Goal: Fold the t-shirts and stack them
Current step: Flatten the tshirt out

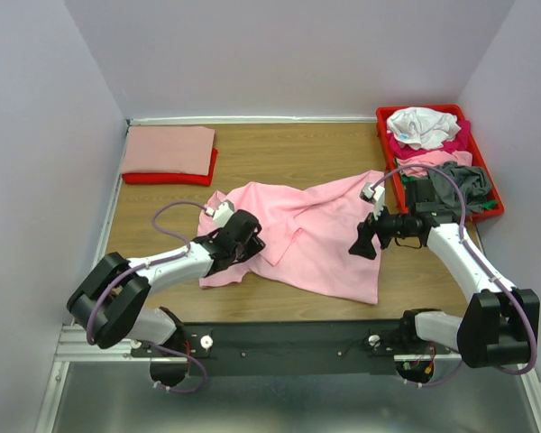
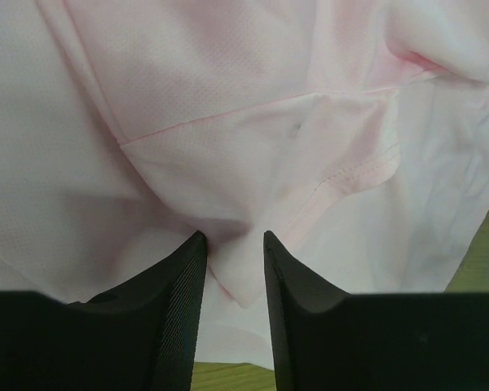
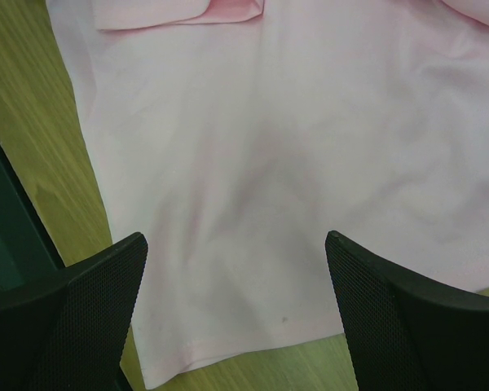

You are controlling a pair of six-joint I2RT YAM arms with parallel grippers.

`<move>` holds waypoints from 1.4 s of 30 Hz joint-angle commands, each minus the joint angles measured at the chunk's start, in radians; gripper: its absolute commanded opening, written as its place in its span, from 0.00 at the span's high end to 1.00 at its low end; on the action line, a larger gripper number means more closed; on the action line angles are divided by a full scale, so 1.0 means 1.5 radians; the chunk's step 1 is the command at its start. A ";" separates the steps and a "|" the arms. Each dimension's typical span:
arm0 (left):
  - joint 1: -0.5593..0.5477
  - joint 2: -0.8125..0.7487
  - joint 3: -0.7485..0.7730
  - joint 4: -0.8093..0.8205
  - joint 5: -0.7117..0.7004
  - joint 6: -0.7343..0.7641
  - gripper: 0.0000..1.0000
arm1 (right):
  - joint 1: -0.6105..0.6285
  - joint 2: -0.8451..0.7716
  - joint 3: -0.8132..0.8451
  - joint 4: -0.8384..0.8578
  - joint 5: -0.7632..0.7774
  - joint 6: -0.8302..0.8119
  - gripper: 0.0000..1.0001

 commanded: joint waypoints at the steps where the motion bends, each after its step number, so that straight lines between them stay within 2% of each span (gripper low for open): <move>1: -0.002 -0.002 0.026 0.005 -0.052 0.028 0.61 | -0.002 0.000 0.002 0.008 -0.002 0.004 0.04; 4: -0.002 0.005 0.034 0.009 -0.052 0.038 0.73 | -0.002 -0.001 0.002 0.008 -0.001 0.005 0.04; 9: -0.002 -0.001 0.047 0.013 -0.049 0.065 1.00 | -0.002 -0.001 0.002 0.008 -0.001 0.005 0.04; 16: 0.018 -0.034 0.106 0.026 -0.075 0.168 1.00 | -0.002 -0.001 0.002 0.008 -0.001 0.005 0.04; 19: 0.078 0.002 0.171 0.042 -0.063 0.242 1.00 | -0.002 -0.002 0.002 0.007 0.000 0.005 0.04; 22: 0.157 0.057 0.260 0.084 -0.011 0.321 1.00 | -0.002 -0.002 0.003 0.007 0.001 0.005 0.04; 23: 0.190 0.107 0.320 0.091 0.027 0.339 1.00 | -0.002 -0.001 0.002 0.007 0.002 0.006 0.04; 24: 0.201 0.162 0.356 0.100 0.036 0.398 1.00 | -0.002 -0.003 0.002 0.007 0.004 0.005 0.03; 29: 0.231 0.310 0.597 0.127 0.059 0.542 1.00 | -0.003 -0.001 0.001 0.007 0.010 0.004 0.04; 32: 0.240 0.373 0.708 0.115 0.082 0.581 1.00 | -0.003 0.004 -0.001 0.008 0.013 0.003 0.04; 34: 0.240 0.387 0.746 0.104 0.085 0.599 0.69 | -0.003 0.008 -0.001 0.008 0.014 0.002 0.03; 35: 0.240 0.392 0.773 0.094 0.070 0.607 0.45 | -0.003 0.009 -0.002 0.008 0.015 0.001 0.04; 36: 0.240 0.394 0.784 0.080 0.056 0.625 0.34 | -0.003 0.013 -0.002 0.008 0.015 0.001 0.04; 37: 0.241 0.394 0.794 0.068 0.042 0.634 0.18 | -0.002 0.016 -0.001 0.008 0.014 0.000 0.04; 38: 0.243 0.392 0.803 0.049 0.028 0.642 0.10 | -0.003 0.017 -0.002 0.007 0.013 0.000 0.03; 39: 0.246 0.388 0.819 0.026 0.007 0.645 0.07 | -0.003 0.018 -0.003 0.005 0.011 -0.006 0.04; 41: 0.250 0.357 0.804 -0.035 0.005 0.645 0.07 | -0.003 0.013 -0.003 -0.017 -0.013 -0.025 0.04; 42: 0.250 0.336 0.782 -0.049 0.011 0.645 0.07 | -0.001 0.008 -0.002 -0.031 -0.024 -0.068 0.04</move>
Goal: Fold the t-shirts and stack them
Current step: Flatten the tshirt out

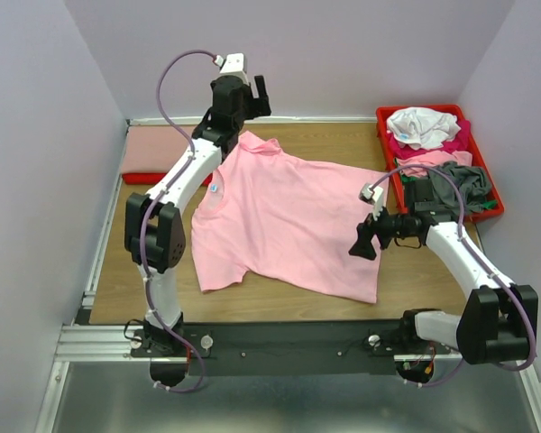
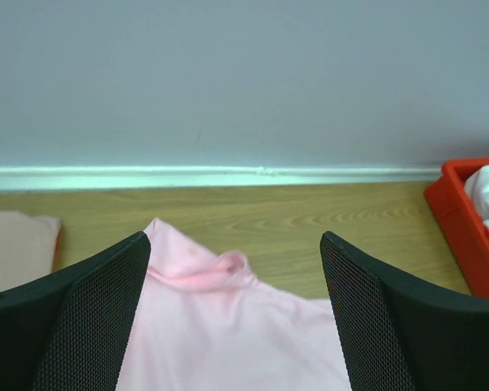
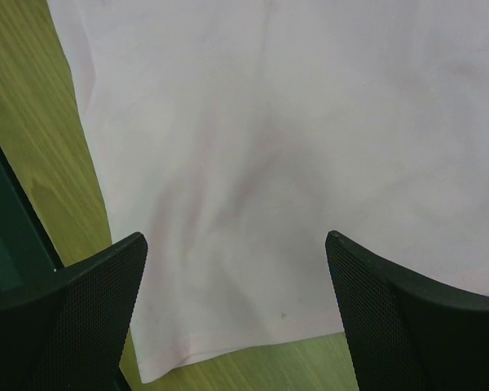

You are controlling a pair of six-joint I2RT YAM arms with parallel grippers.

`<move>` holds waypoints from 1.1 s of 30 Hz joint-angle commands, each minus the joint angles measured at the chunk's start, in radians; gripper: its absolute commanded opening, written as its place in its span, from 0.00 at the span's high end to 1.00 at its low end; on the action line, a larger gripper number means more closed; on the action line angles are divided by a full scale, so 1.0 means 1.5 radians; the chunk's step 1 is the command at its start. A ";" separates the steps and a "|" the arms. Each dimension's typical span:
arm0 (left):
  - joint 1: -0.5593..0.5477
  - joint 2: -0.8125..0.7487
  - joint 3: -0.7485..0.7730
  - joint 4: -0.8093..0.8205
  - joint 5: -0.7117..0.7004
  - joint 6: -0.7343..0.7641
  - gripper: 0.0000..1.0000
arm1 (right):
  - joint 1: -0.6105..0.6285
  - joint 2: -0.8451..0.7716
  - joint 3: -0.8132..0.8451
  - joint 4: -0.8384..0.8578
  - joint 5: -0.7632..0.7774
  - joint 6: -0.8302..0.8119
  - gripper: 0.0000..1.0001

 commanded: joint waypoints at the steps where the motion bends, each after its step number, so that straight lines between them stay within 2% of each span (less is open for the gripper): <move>1: 0.010 -0.083 -0.051 -0.118 -0.021 0.037 0.07 | -0.001 -0.010 0.001 -0.049 -0.043 -0.093 0.03; 4: 0.011 -0.230 -0.249 -0.110 0.022 0.017 0.11 | 0.005 -0.045 0.007 -0.133 -0.014 -0.210 0.01; 5: 0.010 -0.315 -0.356 -0.107 0.030 -0.013 0.12 | 0.011 -0.050 0.010 -0.186 0.001 -0.241 0.01; 6: 0.010 -0.357 -0.408 -0.107 0.047 -0.035 0.15 | 0.014 -0.055 0.013 -0.213 0.013 -0.301 0.01; 7: 0.010 -0.398 -0.459 -0.110 0.054 -0.057 0.16 | 0.017 -0.058 0.017 -0.238 0.036 -0.326 0.01; 8: 0.011 -0.480 -0.506 -0.126 0.064 -0.120 0.17 | 0.029 -0.058 0.018 -0.280 0.042 -0.346 0.03; 9: 0.011 -0.521 -0.592 -0.135 0.072 -0.149 0.19 | 0.037 -0.057 0.018 -0.294 0.049 -0.363 0.04; 11: 0.011 -0.636 -0.702 -0.166 0.088 -0.241 0.21 | 0.086 -0.070 0.003 -0.295 0.069 -0.355 0.09; 15: 0.012 -0.775 -0.787 -0.268 0.073 -0.333 0.20 | 0.222 -0.088 -0.033 -0.224 0.140 -0.244 0.16; 19: 0.012 -0.765 -0.812 -0.313 0.093 -0.375 0.20 | 0.308 -0.067 -0.057 -0.158 0.195 -0.158 0.18; 22: 0.010 -0.714 -0.827 -0.317 0.152 -0.385 0.20 | 0.396 -0.042 -0.078 -0.107 0.288 -0.103 0.19; 28: -0.023 -0.676 -0.832 -0.319 0.153 -0.388 0.22 | 0.431 -0.029 -0.094 -0.073 0.351 -0.079 0.19; 33: -0.052 -0.596 -0.841 -0.297 0.152 -0.396 0.23 | 0.446 -0.024 -0.108 -0.066 0.363 -0.078 0.21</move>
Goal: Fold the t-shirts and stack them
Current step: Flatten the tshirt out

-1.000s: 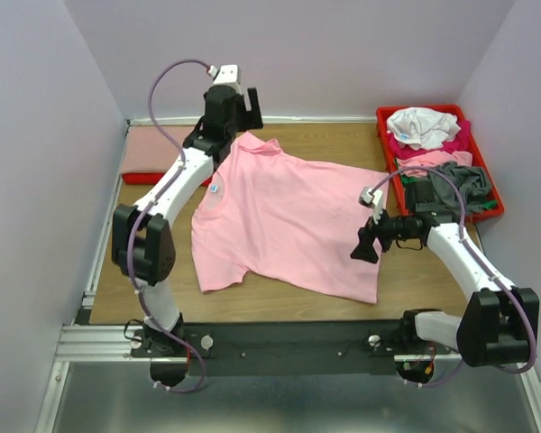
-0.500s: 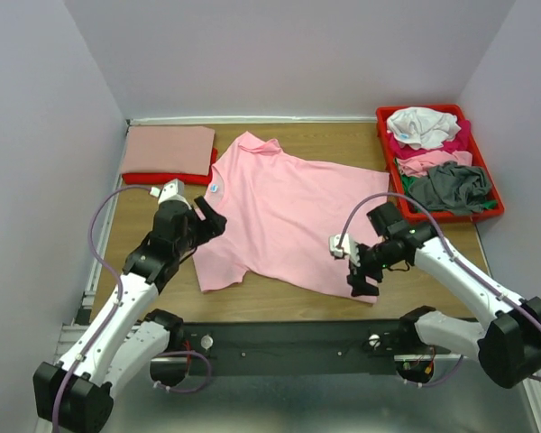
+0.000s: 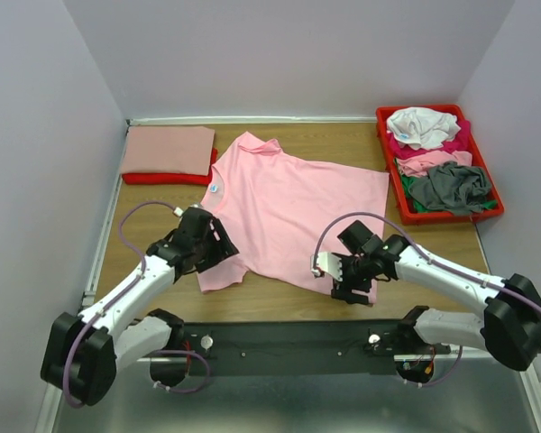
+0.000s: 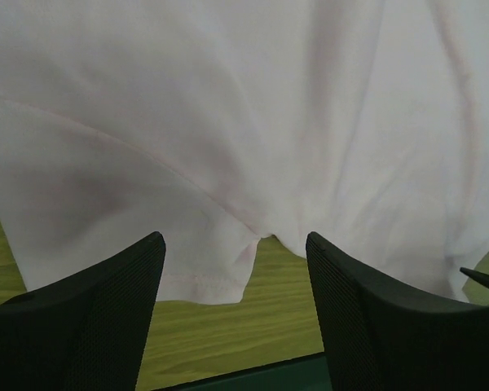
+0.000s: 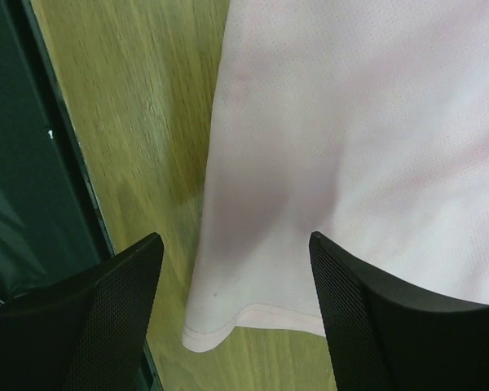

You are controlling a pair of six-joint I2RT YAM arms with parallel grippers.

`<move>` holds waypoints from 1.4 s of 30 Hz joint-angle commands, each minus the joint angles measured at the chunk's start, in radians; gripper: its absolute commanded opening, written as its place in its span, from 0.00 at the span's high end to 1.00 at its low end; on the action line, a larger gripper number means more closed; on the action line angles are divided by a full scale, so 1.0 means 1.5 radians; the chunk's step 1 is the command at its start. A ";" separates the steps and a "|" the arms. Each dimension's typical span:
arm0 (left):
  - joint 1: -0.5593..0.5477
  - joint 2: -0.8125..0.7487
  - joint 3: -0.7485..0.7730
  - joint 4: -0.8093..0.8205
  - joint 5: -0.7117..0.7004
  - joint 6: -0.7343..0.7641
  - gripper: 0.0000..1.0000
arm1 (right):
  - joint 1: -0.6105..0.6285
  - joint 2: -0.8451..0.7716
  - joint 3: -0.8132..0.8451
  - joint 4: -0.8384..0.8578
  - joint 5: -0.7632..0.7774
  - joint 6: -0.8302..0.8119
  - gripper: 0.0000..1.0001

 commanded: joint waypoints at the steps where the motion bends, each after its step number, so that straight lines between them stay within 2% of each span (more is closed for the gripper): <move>1: -0.033 0.081 -0.007 0.022 0.017 -0.014 0.23 | 0.025 0.014 -0.020 0.028 0.049 0.021 0.24; 4: -0.055 0.128 0.000 0.045 0.004 -0.015 0.25 | 0.042 0.027 -0.027 0.032 0.070 0.030 0.29; 6: -0.070 0.169 0.007 0.062 0.002 -0.011 0.31 | 0.046 0.038 -0.024 0.033 0.073 0.033 0.39; 7: -0.074 0.183 0.012 0.067 -0.002 -0.008 0.33 | 0.051 0.039 -0.022 0.032 0.078 0.034 0.48; 8: -0.079 0.208 0.021 0.069 -0.003 -0.002 0.42 | 0.052 0.039 -0.021 0.030 0.081 0.033 0.52; 10: -0.084 0.226 0.029 0.069 -0.002 0.007 0.53 | 0.055 0.036 -0.013 0.023 0.084 0.030 0.61; 11: -0.086 0.233 0.031 0.070 0.006 0.009 0.67 | 0.056 0.033 -0.009 0.011 0.080 0.029 0.67; 14: -0.104 0.221 0.030 0.054 0.019 0.012 0.92 | 0.056 0.016 0.017 -0.038 0.048 0.015 0.73; 16: -0.126 0.206 0.021 0.030 0.055 0.011 1.00 | 0.057 0.009 0.044 -0.079 0.021 -0.005 0.74; 23: -0.209 0.012 0.019 -0.168 0.118 -0.064 1.00 | 0.056 0.010 0.154 -0.273 -0.066 -0.074 0.82; 25: -0.218 -0.024 0.017 -0.206 0.143 -0.086 1.00 | 0.057 0.008 0.163 -0.304 -0.073 -0.096 0.86; 26: -0.223 -0.060 0.015 -0.236 0.153 -0.092 1.00 | 0.055 0.003 0.164 -0.325 -0.072 -0.101 0.92; 30: -0.273 -0.154 0.014 -0.263 0.222 -0.167 1.00 | 0.057 -0.026 0.164 -0.348 -0.068 -0.086 0.97; 32: -0.276 -0.186 0.018 -0.259 0.239 -0.166 1.00 | 0.056 -0.036 0.176 -0.323 -0.063 -0.060 0.95; 34: -0.277 -0.196 0.024 -0.237 0.274 -0.155 0.76 | 0.055 -0.050 0.189 -0.281 -0.033 0.010 0.77; 35: -0.277 -0.202 0.029 -0.232 0.284 -0.150 0.66 | 0.046 -0.053 0.199 -0.233 0.007 0.030 0.59; 36: -0.277 -0.202 0.046 -0.227 0.292 -0.141 0.49 | 0.031 -0.061 0.206 -0.206 0.023 0.061 0.51; 37: -0.277 -0.198 0.059 -0.216 0.283 -0.119 0.26 | -0.012 -0.065 0.216 -0.152 0.032 0.073 0.31; 38: -0.277 -0.193 0.089 -0.216 0.276 -0.109 0.22 | -0.041 -0.067 0.220 -0.127 0.025 0.080 0.26; 40: -0.277 -0.175 0.125 -0.220 0.257 -0.072 0.21 | -0.128 -0.059 0.229 -0.082 0.003 0.092 0.18; 42: -0.276 -0.136 0.182 -0.229 0.212 -0.001 0.21 | -0.173 -0.034 0.245 -0.041 -0.038 0.101 0.16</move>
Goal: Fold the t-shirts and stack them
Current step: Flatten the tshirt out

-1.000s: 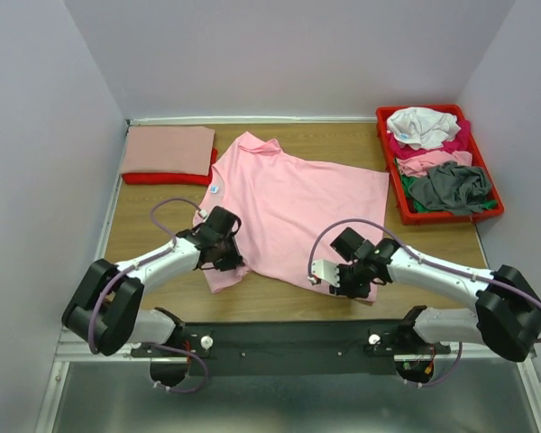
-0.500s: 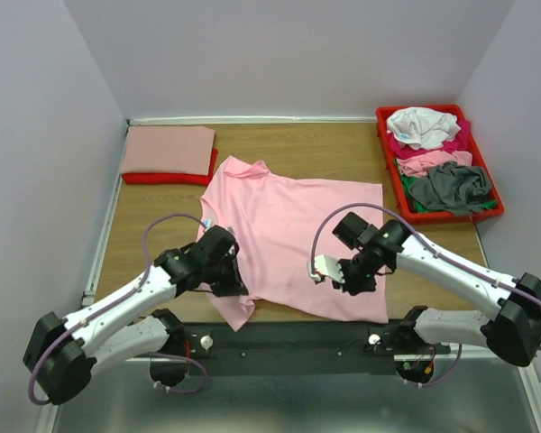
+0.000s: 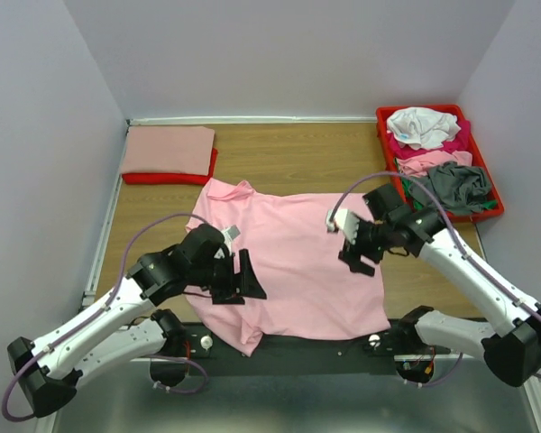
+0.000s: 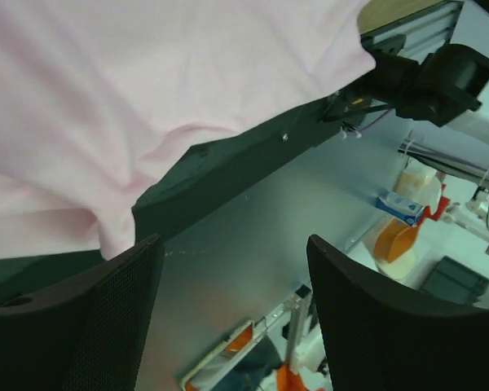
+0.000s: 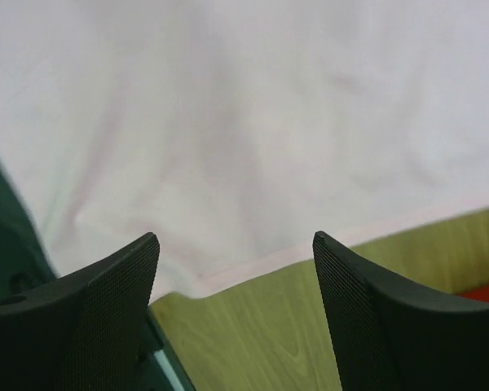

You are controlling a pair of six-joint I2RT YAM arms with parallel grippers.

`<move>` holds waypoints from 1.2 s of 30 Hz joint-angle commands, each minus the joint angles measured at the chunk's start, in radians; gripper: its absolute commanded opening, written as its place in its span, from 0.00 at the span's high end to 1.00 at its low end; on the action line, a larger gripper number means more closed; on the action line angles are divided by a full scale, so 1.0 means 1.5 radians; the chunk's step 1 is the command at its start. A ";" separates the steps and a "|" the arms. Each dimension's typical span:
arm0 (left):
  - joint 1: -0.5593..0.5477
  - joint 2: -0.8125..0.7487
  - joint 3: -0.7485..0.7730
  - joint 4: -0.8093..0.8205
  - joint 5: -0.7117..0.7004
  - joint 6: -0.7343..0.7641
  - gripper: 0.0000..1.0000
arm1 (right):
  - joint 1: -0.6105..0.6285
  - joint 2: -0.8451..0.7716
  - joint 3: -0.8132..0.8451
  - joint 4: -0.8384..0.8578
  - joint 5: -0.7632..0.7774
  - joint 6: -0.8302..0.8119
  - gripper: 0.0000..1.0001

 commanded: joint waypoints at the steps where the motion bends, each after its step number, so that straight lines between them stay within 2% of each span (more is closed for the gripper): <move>1: -0.002 0.064 0.107 -0.003 -0.044 0.132 0.21 | -0.113 0.050 0.041 0.145 -0.047 0.059 0.16; 2: -0.002 0.081 0.132 -0.005 -0.070 0.161 0.21 | -0.126 0.064 0.049 0.152 -0.061 0.068 0.17; 3: -0.002 0.102 0.188 -0.007 -0.155 0.195 0.21 | -0.137 0.079 0.065 0.155 -0.075 0.074 0.17; 5: -0.001 0.161 0.238 0.009 -0.252 0.313 0.20 | -0.162 0.100 0.076 0.177 -0.113 0.090 0.16; 6: 0.000 0.179 0.270 0.025 -0.365 0.347 0.18 | -0.170 0.118 0.089 0.184 -0.128 0.099 0.16; 7: 0.003 0.195 0.277 0.049 -0.401 0.380 0.18 | -0.176 0.124 0.093 0.188 -0.145 0.101 0.16; 8: 0.006 0.220 0.278 0.114 -0.433 0.474 0.18 | -0.195 0.130 0.096 0.202 -0.180 0.107 0.16; 9: 0.018 0.233 0.266 0.147 -0.512 0.504 0.18 | -0.207 0.142 0.094 0.211 -0.203 0.131 0.16; 10: 0.033 0.254 0.258 0.212 -0.552 0.538 0.16 | -0.240 0.146 0.089 0.221 -0.235 0.144 0.17; 11: 0.057 0.265 0.247 0.246 -0.581 0.544 0.14 | -0.260 0.154 0.081 0.234 -0.316 0.149 0.18; 12: 0.100 0.275 0.222 0.283 -0.547 0.557 0.14 | -0.282 0.164 0.071 0.235 -0.354 0.149 0.19; 13: 0.190 0.282 0.210 0.344 -0.510 0.558 0.15 | -0.320 0.167 0.048 0.237 -0.377 0.141 0.21; 14: 0.245 0.296 0.200 0.370 -0.469 0.538 0.17 | -0.337 0.169 0.038 0.243 -0.372 0.142 0.23; 15: 0.290 0.303 0.178 0.393 -0.381 0.525 0.22 | -0.346 0.170 0.027 0.249 -0.363 0.144 0.23; 16: 0.363 0.308 0.166 0.437 -0.345 0.509 0.28 | -0.353 0.171 0.016 0.253 -0.356 0.148 0.25; 17: 0.388 0.326 0.158 0.457 -0.289 0.484 0.35 | -0.358 0.173 0.001 0.261 -0.351 0.151 0.25; 19: 0.420 0.353 0.156 0.482 -0.262 0.469 0.41 | -0.359 0.176 -0.002 0.264 -0.349 0.156 0.25; 20: 0.438 0.394 0.175 0.482 -0.229 0.458 0.49 | -0.359 0.179 0.001 0.268 -0.344 0.158 0.25; 21: 0.449 0.417 0.185 0.479 -0.215 0.455 0.53 | -0.359 0.180 0.000 0.270 -0.339 0.158 0.25; 24: 0.480 0.506 0.222 0.470 -0.177 0.451 0.53 | -0.359 0.182 -0.006 0.278 -0.321 0.163 0.25; 27: 0.499 0.581 0.246 0.460 -0.136 0.458 0.60 | -0.363 0.179 -0.012 0.282 -0.319 0.163 0.25; 36: 0.502 0.688 0.309 0.450 -0.151 0.478 0.59 | -0.365 0.195 -0.011 0.284 -0.308 0.166 0.25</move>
